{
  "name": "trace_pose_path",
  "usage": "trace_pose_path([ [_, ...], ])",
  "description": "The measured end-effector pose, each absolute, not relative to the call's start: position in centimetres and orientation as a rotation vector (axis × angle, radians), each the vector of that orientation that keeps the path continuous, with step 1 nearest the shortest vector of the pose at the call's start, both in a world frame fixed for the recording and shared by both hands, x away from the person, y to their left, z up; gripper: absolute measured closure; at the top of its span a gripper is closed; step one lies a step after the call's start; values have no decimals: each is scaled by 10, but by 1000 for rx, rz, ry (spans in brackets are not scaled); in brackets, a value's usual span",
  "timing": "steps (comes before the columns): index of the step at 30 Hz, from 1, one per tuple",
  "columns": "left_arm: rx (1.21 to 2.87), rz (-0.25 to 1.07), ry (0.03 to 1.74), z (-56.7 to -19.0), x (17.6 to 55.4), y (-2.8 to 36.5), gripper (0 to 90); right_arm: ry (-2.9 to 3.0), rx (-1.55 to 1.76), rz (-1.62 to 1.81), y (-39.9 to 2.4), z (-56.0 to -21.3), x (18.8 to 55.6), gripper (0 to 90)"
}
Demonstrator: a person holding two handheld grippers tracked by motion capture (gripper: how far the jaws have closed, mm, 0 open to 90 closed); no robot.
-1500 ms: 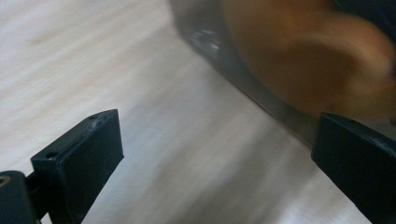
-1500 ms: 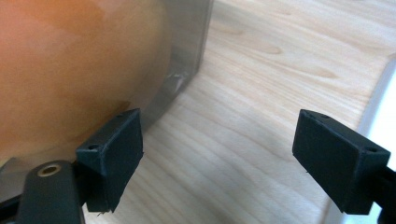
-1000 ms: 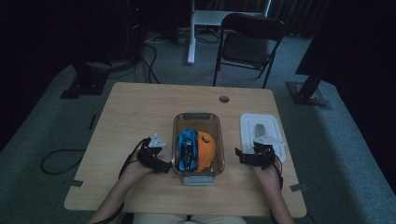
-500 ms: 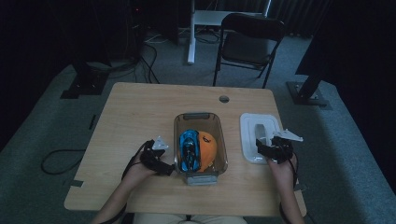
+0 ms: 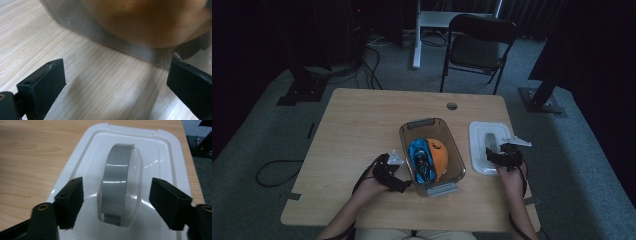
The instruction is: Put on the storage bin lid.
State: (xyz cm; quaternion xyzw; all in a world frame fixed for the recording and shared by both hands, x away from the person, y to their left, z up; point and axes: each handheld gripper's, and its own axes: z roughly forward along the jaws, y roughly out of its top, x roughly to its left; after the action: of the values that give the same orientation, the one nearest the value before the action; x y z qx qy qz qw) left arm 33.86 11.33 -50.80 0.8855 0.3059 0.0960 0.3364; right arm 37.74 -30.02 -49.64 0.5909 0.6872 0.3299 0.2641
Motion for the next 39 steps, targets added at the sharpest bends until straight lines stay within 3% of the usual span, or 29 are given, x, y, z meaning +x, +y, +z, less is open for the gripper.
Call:
trace_pose_path([
  [3, 2316, 245, 790, -512, 338, 106, 26, 1872, 1606, 891, -300, -501, 381, 343],
  [8, 2316, 222, 770, -514, 337, 97, 27, 1905, 1613, 855, -299, -508, 384, 578],
  [11, 2317, 215, 753, -513, 337, 92, 27, 1931, 1608, 855, -299, -510, 384, 660],
  [18, 2306, 212, 735, -513, 335, 82, 26, 1892, 1601, 854, -299, -498, 377, 675],
  [30, 2309, 218, 740, -513, 336, 83, 26, 1811, 1425, 1131, -287, -404, 332, 676],
  [39, 2319, 216, 731, -514, 335, 82, 27, 1904, 1293, 1243, -250, -379, 322, 676],
])
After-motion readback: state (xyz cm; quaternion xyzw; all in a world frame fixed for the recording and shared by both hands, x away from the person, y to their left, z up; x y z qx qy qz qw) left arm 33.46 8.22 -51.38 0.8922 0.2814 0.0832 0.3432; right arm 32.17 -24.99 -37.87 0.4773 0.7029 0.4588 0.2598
